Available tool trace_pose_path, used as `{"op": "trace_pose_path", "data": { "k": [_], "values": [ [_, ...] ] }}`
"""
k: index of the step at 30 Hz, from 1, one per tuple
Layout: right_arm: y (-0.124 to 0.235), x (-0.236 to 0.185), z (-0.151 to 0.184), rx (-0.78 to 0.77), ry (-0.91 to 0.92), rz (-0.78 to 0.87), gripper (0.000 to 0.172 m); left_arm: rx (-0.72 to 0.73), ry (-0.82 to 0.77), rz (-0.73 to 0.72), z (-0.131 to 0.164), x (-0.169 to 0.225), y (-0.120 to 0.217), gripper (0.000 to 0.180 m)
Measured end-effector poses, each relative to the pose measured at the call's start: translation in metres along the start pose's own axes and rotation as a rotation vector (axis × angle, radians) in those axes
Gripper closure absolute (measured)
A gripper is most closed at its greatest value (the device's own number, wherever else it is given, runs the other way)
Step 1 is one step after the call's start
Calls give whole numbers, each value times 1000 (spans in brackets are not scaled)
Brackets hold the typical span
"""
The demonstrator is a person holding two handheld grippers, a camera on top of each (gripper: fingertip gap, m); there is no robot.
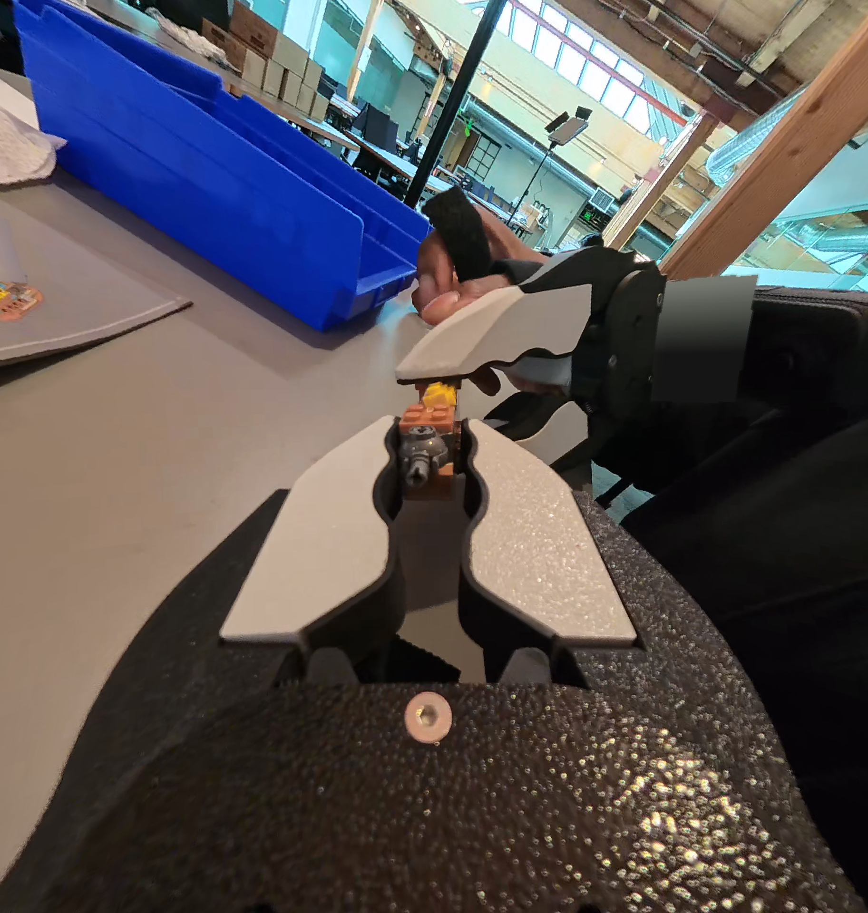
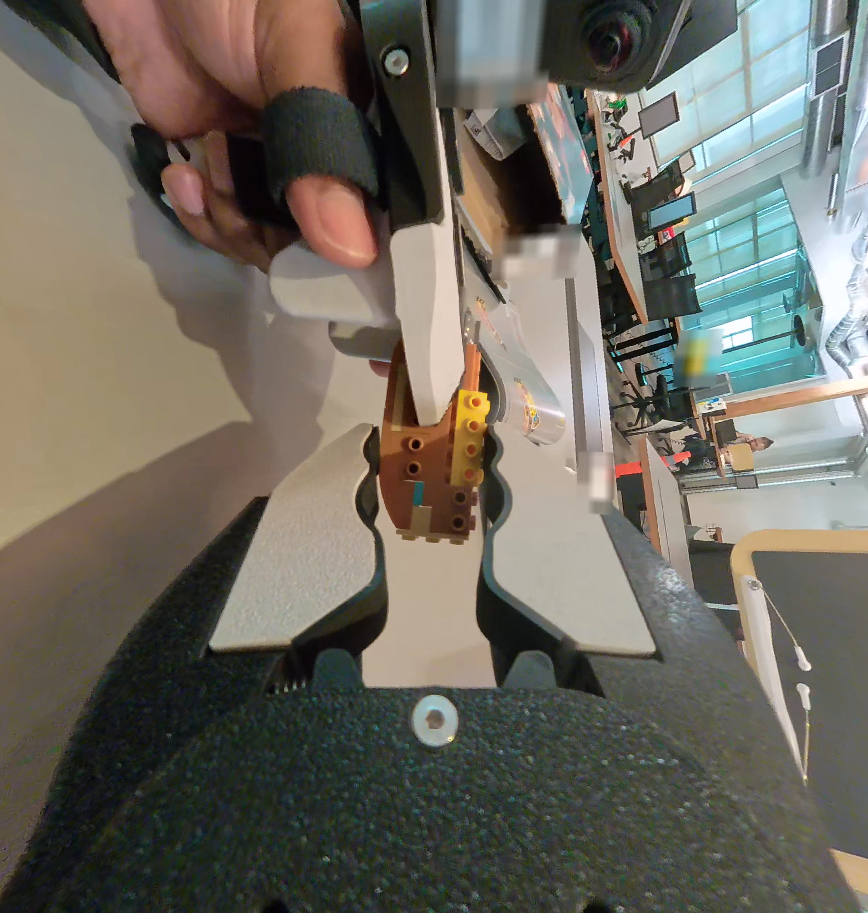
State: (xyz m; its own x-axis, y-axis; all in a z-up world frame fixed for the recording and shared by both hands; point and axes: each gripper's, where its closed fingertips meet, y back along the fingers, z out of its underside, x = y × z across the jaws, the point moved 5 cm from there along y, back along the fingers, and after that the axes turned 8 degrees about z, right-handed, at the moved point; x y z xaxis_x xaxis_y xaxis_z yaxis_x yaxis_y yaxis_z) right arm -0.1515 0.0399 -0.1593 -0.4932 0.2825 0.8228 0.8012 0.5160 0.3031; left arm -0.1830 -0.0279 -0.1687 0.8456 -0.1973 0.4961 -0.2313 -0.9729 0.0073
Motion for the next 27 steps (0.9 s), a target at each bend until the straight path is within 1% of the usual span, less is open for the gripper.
{"op": "trace_pose_path", "data": {
  "k": [5, 10, 15, 21, 27],
  "values": [
    [-1, -1, 4, -5, 21, 10, 132, -2, 34, -14, 1, -2, -3, 161],
    [-2, -2, 7, -19, 116, 56, 131, 0, 48, -35, 2, -4, -4, 162],
    [-1, -1, 7, -19, 149, 83, 131, 7, 54, -34, 2, -5, -5, 163],
    [0, -1, 6, -35, 241, 123, 133, 12, 75, -29, 2, -6, -6, 163],
    [2, -1, 5, -15, 209, 102, 132, -12, 17, -22, 1, -4, -6, 162]
  ]
}}
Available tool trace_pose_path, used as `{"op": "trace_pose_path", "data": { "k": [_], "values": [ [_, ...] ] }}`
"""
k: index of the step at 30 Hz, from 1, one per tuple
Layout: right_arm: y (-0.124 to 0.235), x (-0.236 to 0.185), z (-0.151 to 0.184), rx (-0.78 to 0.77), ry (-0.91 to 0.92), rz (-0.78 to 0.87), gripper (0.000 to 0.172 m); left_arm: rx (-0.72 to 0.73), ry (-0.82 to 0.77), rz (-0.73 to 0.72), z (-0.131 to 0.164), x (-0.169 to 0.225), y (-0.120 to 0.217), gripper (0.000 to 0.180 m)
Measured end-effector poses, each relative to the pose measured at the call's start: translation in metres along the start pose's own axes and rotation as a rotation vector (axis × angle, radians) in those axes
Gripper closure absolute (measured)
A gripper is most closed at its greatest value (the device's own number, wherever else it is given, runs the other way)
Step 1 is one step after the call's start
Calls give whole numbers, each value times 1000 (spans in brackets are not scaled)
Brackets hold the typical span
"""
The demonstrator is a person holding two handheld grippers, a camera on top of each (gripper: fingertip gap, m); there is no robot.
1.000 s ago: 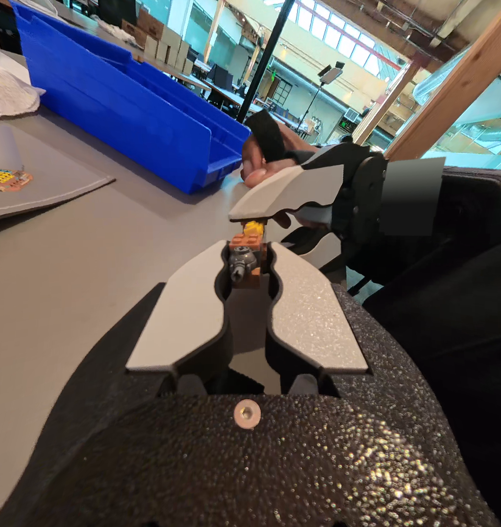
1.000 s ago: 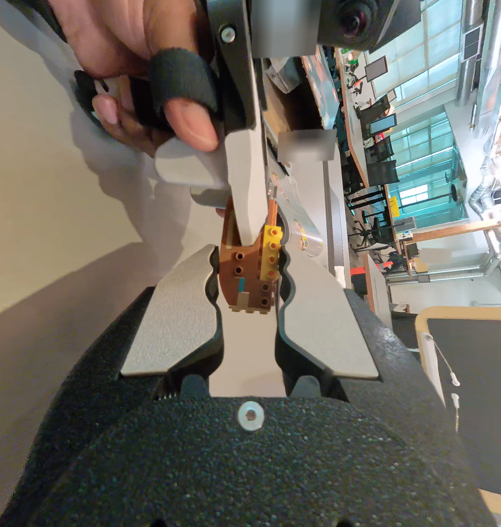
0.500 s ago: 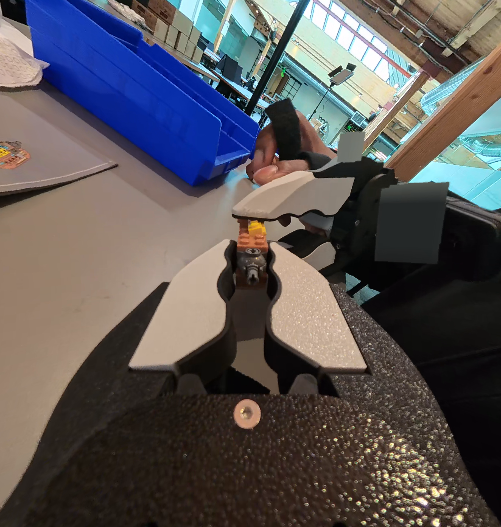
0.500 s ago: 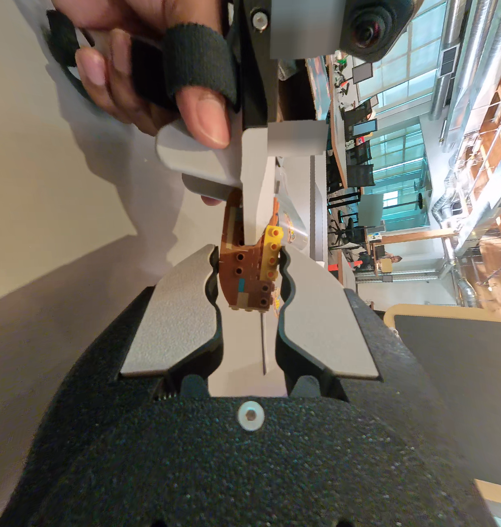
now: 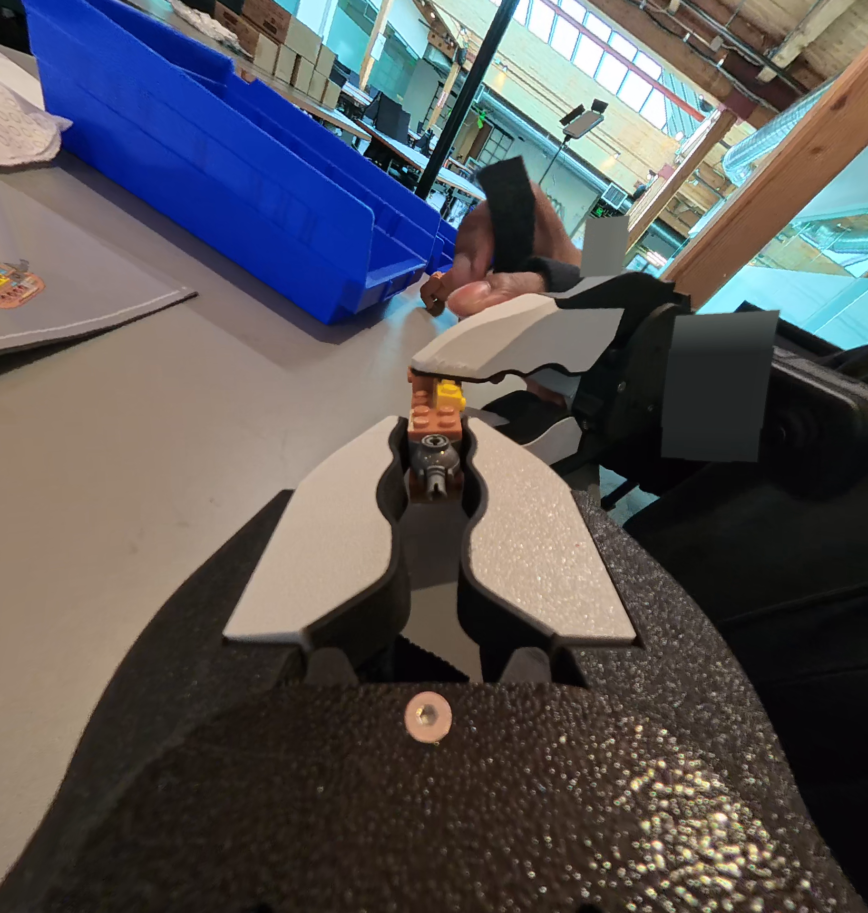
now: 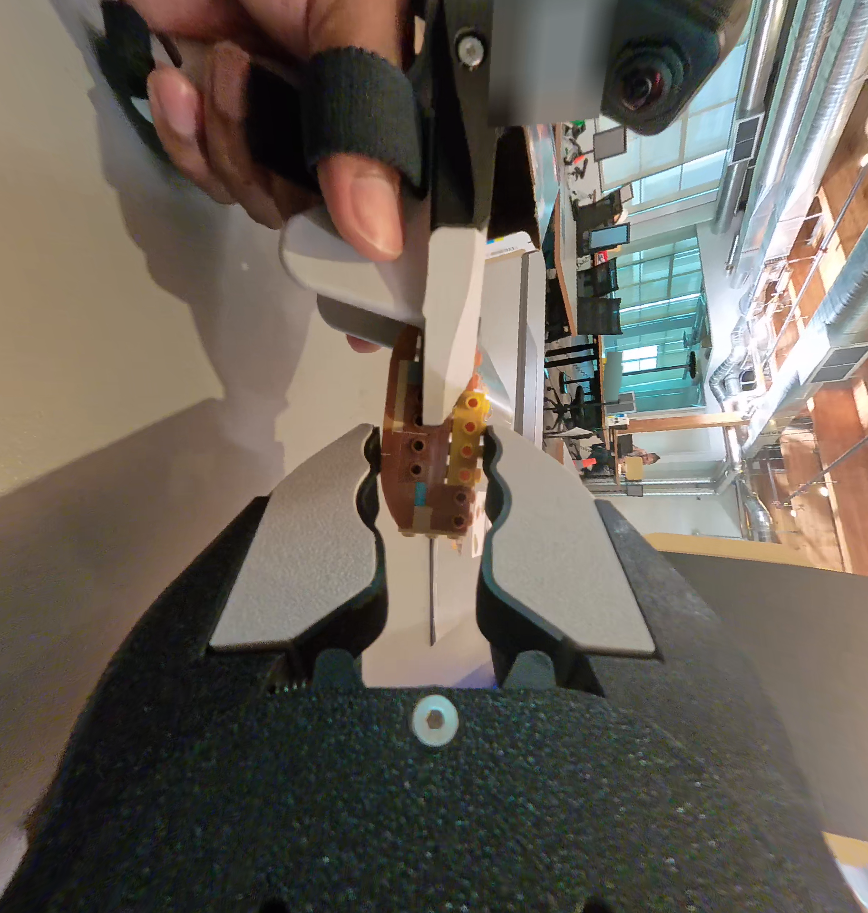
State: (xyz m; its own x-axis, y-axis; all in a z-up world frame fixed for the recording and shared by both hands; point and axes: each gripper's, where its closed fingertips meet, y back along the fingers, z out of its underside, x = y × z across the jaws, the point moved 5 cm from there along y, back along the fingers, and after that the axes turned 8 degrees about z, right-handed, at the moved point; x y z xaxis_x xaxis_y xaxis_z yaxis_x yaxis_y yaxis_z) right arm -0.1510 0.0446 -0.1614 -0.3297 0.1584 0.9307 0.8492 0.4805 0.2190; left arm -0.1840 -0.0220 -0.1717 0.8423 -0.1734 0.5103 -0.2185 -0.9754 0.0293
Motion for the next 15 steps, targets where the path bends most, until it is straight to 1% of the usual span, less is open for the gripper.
{"op": "trace_pose_path", "data": {
  "k": [15],
  "values": [
    [6, 2, -2, 25, 17, -7, 132, -33, -89, 15, -1, 5, -2, 162]
  ]
}}
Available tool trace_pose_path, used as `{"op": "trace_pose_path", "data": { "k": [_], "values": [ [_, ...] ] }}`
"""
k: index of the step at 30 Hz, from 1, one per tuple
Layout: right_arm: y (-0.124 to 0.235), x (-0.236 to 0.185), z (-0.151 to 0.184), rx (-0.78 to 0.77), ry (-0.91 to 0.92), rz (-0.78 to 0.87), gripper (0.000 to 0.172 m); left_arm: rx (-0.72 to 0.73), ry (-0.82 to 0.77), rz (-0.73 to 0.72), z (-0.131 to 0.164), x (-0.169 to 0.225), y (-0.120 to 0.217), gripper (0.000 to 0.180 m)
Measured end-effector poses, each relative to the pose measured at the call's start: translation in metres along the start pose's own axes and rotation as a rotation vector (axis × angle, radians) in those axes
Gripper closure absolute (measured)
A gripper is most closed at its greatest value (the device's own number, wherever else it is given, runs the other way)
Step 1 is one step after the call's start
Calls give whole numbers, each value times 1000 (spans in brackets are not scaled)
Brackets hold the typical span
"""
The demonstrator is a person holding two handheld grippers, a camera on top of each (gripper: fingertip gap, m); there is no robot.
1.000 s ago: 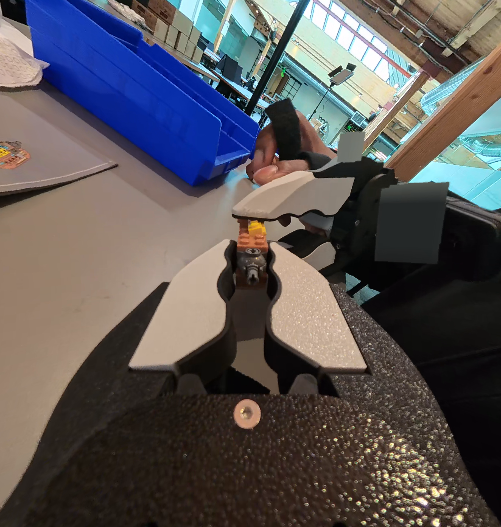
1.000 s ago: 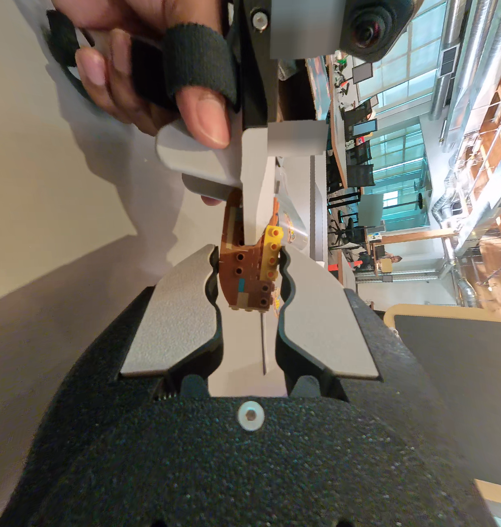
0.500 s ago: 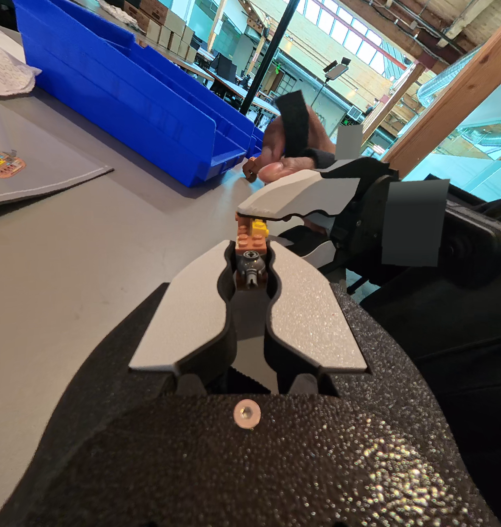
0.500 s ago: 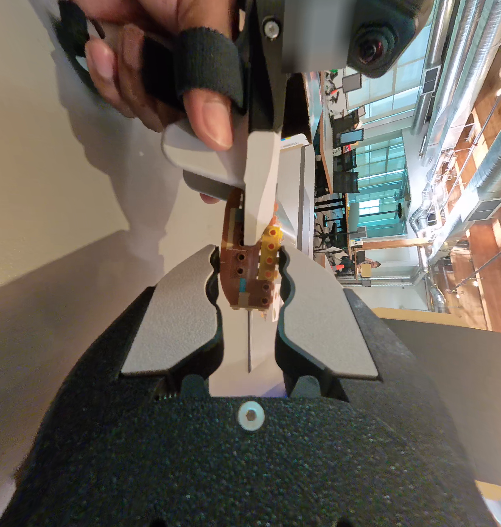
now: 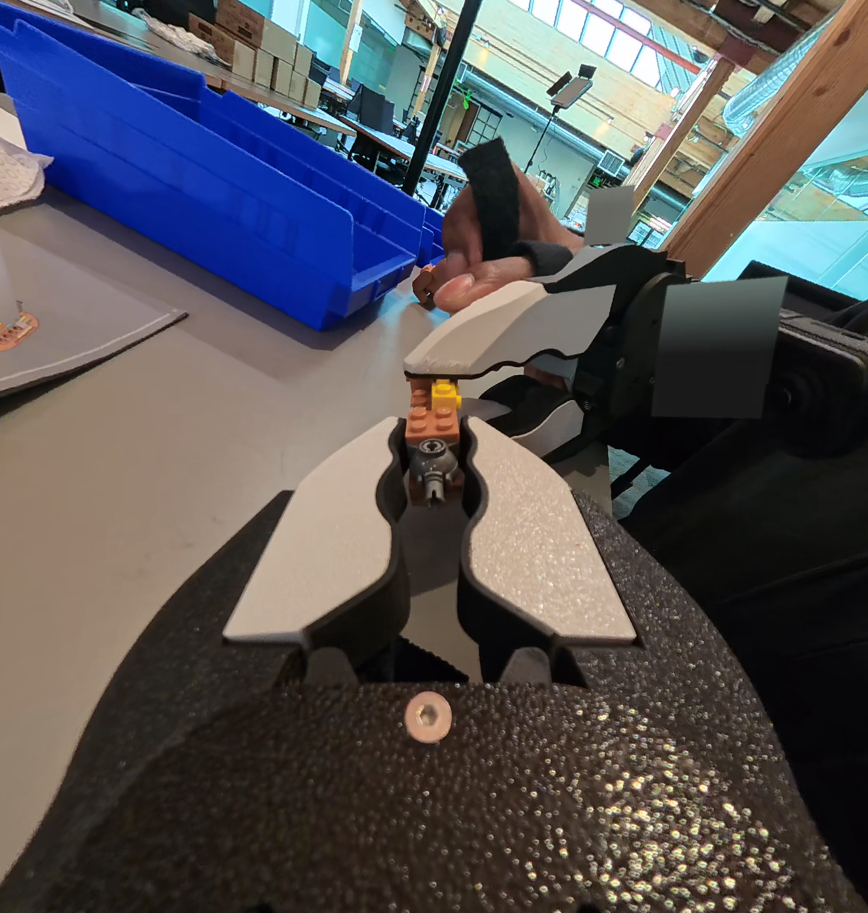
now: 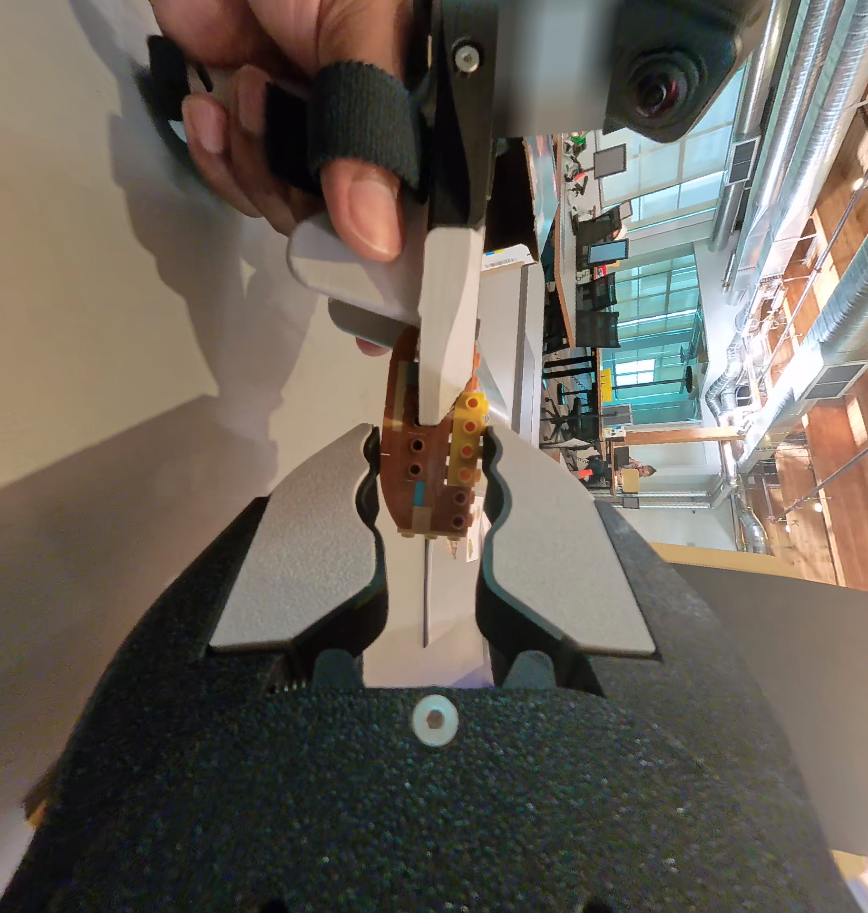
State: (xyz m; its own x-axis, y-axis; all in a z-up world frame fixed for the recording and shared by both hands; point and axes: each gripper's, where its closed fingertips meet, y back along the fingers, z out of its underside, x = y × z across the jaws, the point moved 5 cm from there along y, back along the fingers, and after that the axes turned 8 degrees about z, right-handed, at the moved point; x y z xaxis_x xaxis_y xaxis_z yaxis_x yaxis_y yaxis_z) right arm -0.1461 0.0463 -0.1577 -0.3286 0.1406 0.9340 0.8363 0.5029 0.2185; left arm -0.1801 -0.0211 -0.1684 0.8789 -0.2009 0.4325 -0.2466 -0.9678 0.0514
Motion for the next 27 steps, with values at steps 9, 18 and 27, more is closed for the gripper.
{"op": "trace_pose_path", "data": {
  "k": [9, 18, 27],
  "values": [
    [2, 0, 0, -5, 8, -2, 133, -18, -33, -1, 0, 2, -2, 162],
    [4, -2, 0, -14, 30, -25, 134, -27, -11, 4, 1, 2, -2, 162],
    [-1, 0, 6, -18, -71, -39, 133, -3, 31, -18, 2, -1, -1, 152]
  ]
}}
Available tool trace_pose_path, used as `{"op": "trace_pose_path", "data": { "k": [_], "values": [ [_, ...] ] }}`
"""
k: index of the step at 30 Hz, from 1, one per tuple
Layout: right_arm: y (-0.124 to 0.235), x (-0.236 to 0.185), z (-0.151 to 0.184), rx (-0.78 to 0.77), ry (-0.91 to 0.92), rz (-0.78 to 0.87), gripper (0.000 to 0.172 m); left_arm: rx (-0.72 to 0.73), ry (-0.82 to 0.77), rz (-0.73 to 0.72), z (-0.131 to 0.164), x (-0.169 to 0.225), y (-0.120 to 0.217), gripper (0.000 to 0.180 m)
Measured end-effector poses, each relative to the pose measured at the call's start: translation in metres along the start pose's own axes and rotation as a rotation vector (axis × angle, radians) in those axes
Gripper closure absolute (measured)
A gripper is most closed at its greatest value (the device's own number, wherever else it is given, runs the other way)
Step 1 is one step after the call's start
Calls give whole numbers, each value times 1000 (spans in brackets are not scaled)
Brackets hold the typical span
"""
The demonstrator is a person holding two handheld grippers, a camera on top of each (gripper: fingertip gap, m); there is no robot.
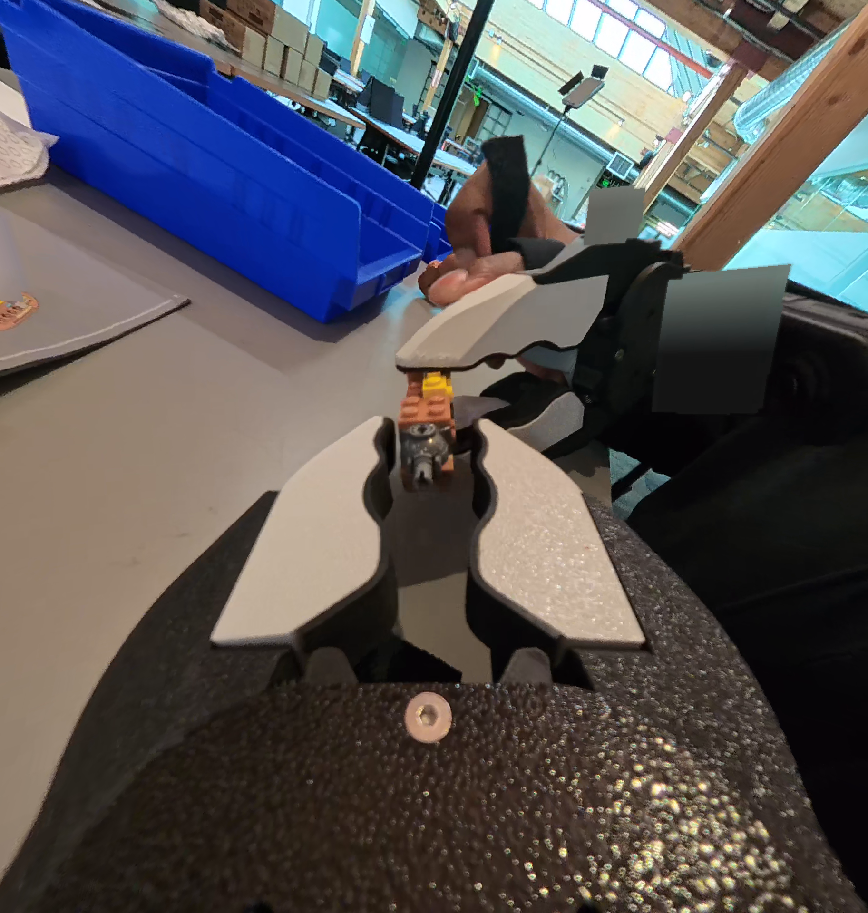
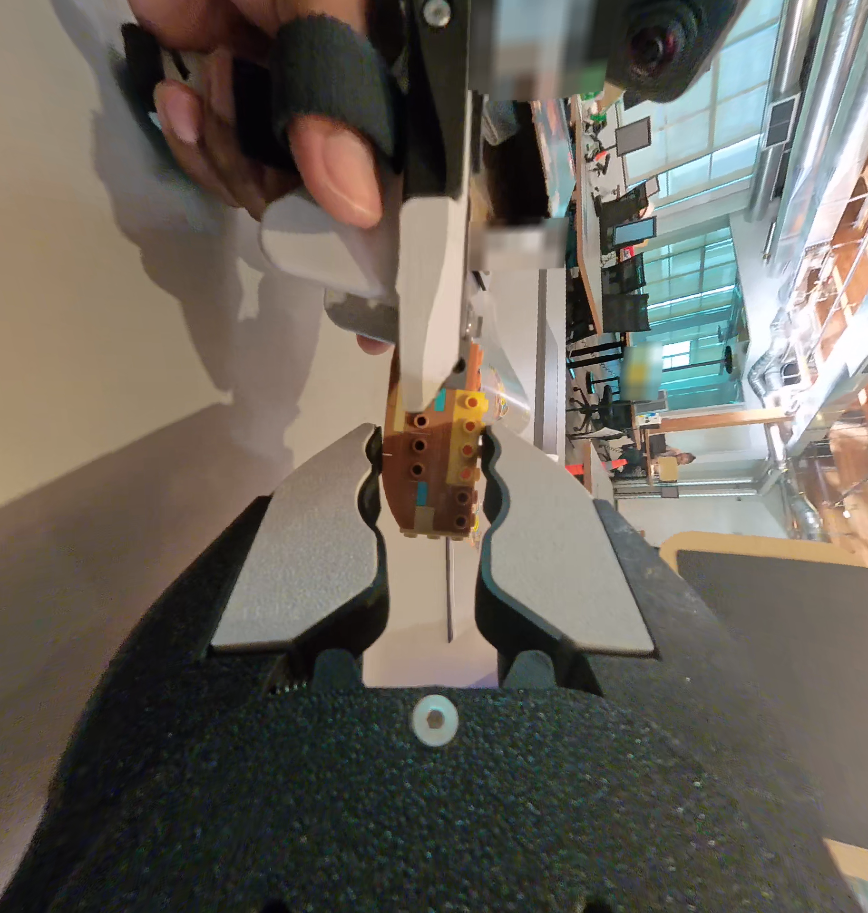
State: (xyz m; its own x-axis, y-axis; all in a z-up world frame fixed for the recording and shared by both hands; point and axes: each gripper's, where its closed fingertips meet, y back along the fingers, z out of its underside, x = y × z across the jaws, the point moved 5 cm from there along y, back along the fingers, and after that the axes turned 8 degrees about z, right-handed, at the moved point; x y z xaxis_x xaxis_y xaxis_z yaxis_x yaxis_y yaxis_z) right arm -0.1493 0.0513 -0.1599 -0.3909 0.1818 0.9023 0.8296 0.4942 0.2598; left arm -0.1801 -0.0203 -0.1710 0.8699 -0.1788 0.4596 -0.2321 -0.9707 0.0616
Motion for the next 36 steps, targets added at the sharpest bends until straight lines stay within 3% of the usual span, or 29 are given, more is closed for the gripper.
{"op": "trace_pose_path", "data": {
  "k": [3, 6, 15, 23, 36],
  "values": [
    [0, 1, 0, 11, -36, -14, 133, -7, 14, -23, 2, -2, 1, 146],
    [-1, -1, -3, 14, -34, -21, 133, -8, 12, 3, 1, 0, -2, 159],
    [4, 6, -1, 33, -119, -38, 127, 16, 49, 75, 0, 2, 0, 160],
    [5, 4, -2, 42, -60, -14, 131, 1, 55, 86, 0, 2, -1, 160],
    [11, -1, -7, 60, 44, -2, 134, -86, -122, 48, 1, 11, -3, 160]
  ]
}}
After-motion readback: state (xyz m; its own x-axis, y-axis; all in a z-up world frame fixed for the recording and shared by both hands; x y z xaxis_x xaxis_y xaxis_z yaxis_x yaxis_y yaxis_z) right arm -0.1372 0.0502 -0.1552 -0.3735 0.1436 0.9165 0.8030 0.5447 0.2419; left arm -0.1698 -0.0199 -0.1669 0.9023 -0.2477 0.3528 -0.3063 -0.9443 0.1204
